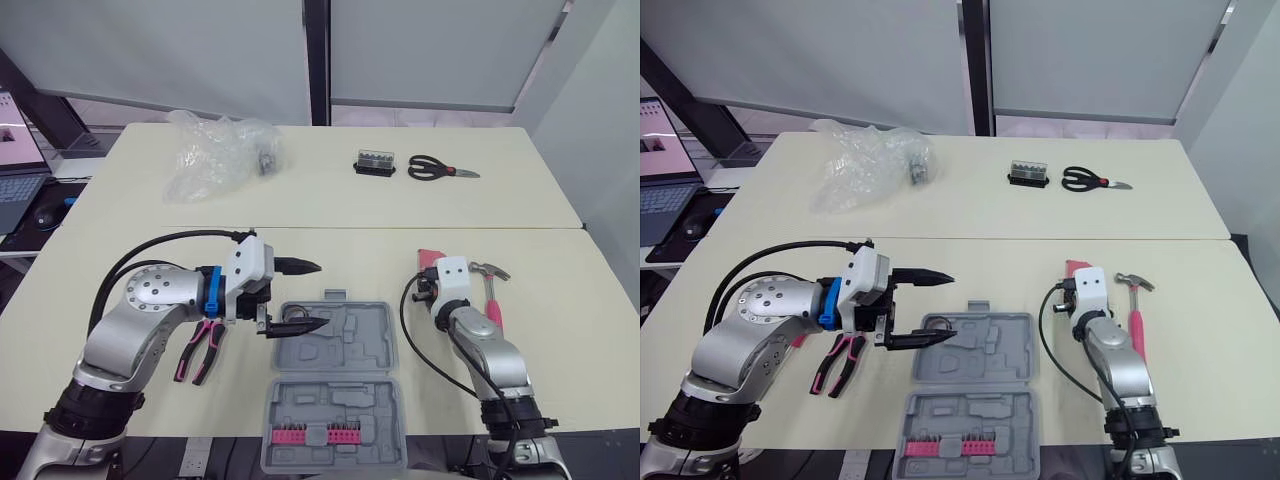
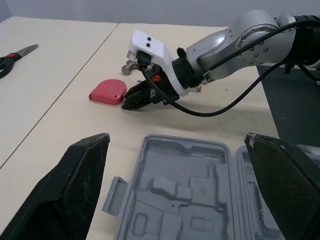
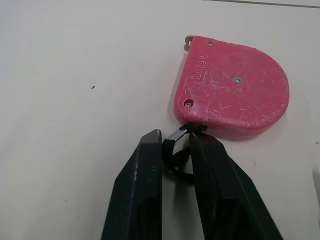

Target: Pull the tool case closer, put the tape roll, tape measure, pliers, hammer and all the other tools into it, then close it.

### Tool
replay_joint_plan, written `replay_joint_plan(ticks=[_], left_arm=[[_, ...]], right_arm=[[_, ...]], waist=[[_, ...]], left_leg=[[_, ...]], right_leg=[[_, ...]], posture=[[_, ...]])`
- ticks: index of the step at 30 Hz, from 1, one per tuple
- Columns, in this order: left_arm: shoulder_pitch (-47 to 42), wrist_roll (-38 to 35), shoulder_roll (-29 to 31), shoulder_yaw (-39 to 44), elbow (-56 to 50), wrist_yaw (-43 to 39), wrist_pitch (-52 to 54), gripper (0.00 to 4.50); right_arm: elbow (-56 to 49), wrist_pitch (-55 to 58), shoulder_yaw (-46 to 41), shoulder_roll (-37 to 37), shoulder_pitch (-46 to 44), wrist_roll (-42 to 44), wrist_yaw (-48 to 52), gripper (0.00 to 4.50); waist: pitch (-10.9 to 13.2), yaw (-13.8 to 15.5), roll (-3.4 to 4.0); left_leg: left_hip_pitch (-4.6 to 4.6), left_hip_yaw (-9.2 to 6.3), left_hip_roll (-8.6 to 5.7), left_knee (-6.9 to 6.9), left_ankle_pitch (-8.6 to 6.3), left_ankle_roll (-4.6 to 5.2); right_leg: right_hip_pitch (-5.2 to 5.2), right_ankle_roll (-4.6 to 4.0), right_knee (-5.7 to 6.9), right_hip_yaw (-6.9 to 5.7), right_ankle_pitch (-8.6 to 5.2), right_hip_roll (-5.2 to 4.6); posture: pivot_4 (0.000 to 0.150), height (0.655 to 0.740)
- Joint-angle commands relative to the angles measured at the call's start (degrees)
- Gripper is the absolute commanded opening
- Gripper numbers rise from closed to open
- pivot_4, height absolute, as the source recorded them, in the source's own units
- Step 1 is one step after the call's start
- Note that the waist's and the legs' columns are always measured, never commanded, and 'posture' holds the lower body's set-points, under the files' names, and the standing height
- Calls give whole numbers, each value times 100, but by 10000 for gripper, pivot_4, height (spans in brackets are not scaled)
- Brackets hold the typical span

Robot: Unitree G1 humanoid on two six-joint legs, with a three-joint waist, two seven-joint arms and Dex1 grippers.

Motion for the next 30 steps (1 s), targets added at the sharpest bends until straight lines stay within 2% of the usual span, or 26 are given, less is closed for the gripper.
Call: replay_joint_plan(ticks=[1, 16, 23, 30], left_arm=[[-31, 15, 9, 12, -105, 26, -40, 45000], [384, 250, 79, -35, -123, -76, -338, 45000], [376, 271, 30, -101, -139, -47, -352, 45000], [373, 229, -12, -110, -183, -31, -329, 45000]], right_arm=[[-38, -94, -66, 0, -59, 31, 3, 262], [-1022, 379, -5, -639, 682, 205, 643, 262], [-920, -99, 331, -817, 705, -174, 606, 15229], [-724, -316, 277, -702, 618, -248, 479, 15229]], waist=[[0, 0, 0], [0, 8, 0], [0, 6, 0], [0, 6, 0]], left_leg=[[0, 0, 0, 0, 0, 0], [0, 0, 0, 0, 0, 0], [-1, 2, 0, 0, 0, 0], [-2, 1, 0, -1, 0, 0]], right_leg=[[0, 0, 0, 0, 0, 0], [1, 0, -2, 1, 0, -1], [-1, 0, -2, 2, 0, 0], [-3, 0, -2, 2, 0, 0]], posture=[[1500, 7400], [1500, 7400], [1500, 7400], [1500, 7400]])
